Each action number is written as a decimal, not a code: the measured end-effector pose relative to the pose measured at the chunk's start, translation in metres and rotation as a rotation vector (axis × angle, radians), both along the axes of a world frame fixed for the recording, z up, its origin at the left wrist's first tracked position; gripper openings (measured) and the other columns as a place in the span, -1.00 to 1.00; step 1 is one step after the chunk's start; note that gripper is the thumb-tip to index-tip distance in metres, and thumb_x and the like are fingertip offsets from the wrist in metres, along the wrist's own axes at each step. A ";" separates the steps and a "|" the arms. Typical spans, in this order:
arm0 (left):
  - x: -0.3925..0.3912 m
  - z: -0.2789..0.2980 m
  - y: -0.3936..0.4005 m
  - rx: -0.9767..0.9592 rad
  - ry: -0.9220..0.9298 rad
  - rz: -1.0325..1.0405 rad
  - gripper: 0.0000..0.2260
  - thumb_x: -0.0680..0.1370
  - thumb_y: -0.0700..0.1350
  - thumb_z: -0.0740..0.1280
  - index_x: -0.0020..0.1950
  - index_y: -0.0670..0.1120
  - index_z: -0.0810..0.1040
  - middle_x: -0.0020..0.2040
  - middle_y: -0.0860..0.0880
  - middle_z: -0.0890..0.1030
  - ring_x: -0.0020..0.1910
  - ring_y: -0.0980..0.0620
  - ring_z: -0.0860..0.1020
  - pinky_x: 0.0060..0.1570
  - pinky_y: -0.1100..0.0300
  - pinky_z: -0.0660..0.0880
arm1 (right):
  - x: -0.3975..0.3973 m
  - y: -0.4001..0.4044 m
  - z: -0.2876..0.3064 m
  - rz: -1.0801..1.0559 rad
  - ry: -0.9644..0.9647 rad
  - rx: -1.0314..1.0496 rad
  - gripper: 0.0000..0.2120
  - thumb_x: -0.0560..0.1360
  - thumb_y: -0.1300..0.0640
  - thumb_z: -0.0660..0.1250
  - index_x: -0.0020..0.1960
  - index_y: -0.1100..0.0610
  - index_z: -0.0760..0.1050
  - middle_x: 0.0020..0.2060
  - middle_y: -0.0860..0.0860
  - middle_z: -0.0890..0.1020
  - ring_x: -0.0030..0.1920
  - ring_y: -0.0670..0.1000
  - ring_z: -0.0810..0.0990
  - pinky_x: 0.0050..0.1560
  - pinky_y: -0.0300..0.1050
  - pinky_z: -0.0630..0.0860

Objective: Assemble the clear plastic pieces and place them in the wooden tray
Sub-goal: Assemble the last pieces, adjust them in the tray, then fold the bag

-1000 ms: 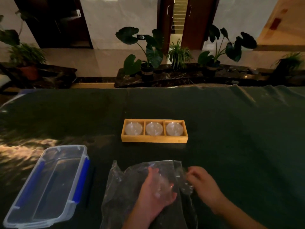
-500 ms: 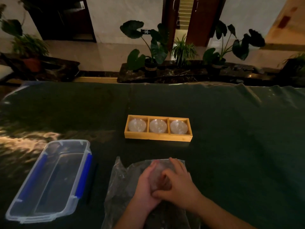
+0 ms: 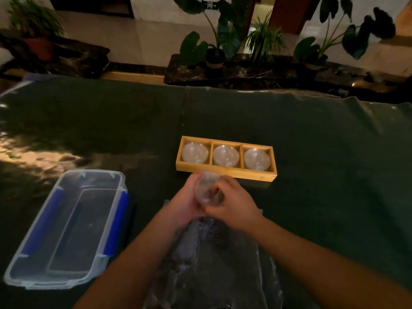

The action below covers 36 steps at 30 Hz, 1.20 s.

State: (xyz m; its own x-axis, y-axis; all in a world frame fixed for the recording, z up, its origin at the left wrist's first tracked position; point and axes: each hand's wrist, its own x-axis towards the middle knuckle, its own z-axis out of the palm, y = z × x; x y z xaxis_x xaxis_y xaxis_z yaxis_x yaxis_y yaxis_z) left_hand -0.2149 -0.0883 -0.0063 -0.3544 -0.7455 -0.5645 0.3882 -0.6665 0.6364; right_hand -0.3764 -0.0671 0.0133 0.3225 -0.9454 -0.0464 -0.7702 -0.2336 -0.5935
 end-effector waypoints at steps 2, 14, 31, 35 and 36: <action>0.007 0.002 -0.023 -0.127 -0.370 0.166 -0.55 0.40 0.35 0.33 0.12 0.10 0.65 0.08 -0.05 0.68 -0.07 0.04 0.70 -0.17 0.08 0.61 | 0.009 -0.026 -0.005 -0.062 0.002 -0.042 -0.65 0.27 -0.25 0.40 -0.06 -0.23 0.31 0.11 -0.18 0.39 -0.03 -0.17 0.45 -0.13 -0.34 0.37; 0.044 -0.059 -0.071 -0.639 -1.657 -0.464 -0.37 0.61 -0.17 0.16 0.62 -0.07 -0.05 0.64 0.03 -0.08 0.59 0.03 0.03 0.48 -0.07 0.21 | 0.028 -0.164 -0.023 -0.138 0.268 -0.099 -0.54 0.32 -0.28 0.38 0.11 -0.08 0.40 0.12 0.01 0.45 -0.04 0.00 0.51 -0.05 0.04 0.58; 0.046 -0.056 -0.076 -0.528 -1.466 -0.377 -0.40 0.60 -0.14 0.19 0.61 0.00 0.07 0.63 0.14 -0.04 0.36 0.00 0.44 0.29 -0.01 0.45 | 0.055 -0.166 -0.035 -0.146 0.203 0.241 -0.54 0.37 -0.27 0.32 0.22 -0.13 0.48 0.52 0.05 0.17 0.50 0.22 0.09 0.36 0.25 0.22; 0.047 -0.038 -0.089 -0.359 -1.119 -0.123 -0.53 0.63 -0.10 0.22 0.55 0.01 0.27 0.56 0.00 0.30 0.34 0.00 0.46 0.34 0.04 0.41 | 0.035 -0.104 -0.007 -0.417 -0.299 0.094 -0.96 0.44 -0.01 0.35 -0.16 -0.09 0.50 -0.01 -0.05 0.56 0.05 -0.03 0.52 0.00 -0.08 0.47; 0.047 -0.034 -0.089 -0.336 -1.065 -0.039 -0.53 0.62 -0.08 0.23 0.55 0.03 0.29 0.50 -0.03 0.39 0.26 0.02 0.50 0.27 0.06 0.44 | 0.023 -0.082 -0.003 -0.443 -0.338 0.122 -0.96 0.45 0.01 0.35 -0.18 -0.08 0.52 -0.08 -0.09 0.56 -0.03 -0.08 0.54 -0.03 -0.09 0.49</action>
State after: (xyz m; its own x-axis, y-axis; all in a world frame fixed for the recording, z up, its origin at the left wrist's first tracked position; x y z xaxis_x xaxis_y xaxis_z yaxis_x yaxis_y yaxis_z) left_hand -0.1682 -0.1773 -0.0405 0.1635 -0.9163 -0.3657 -0.4799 -0.3978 0.7820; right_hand -0.3534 -0.1494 0.0105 -0.0877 -0.9880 -0.1273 -0.5418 0.1546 -0.8262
